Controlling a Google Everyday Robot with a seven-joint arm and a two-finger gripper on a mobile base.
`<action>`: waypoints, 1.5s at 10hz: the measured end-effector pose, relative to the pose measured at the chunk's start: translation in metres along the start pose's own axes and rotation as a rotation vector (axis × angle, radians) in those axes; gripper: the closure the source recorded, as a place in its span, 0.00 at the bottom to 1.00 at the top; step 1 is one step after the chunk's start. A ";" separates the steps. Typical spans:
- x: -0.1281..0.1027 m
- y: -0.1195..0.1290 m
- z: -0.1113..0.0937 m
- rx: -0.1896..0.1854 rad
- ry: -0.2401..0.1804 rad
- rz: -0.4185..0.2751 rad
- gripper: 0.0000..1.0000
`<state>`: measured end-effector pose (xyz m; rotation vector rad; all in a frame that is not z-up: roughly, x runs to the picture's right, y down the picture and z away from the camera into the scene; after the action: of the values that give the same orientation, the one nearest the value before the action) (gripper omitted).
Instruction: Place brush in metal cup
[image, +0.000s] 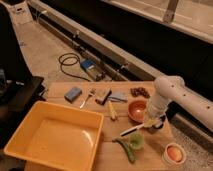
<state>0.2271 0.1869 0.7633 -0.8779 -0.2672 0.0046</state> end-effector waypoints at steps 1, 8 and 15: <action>0.001 -0.001 -0.001 0.001 -0.001 -0.001 0.28; 0.010 0.001 -0.020 0.034 0.017 0.011 0.28; 0.026 -0.015 -0.092 0.152 0.117 0.037 0.28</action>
<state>0.2716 0.1102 0.7248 -0.7287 -0.1391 0.0080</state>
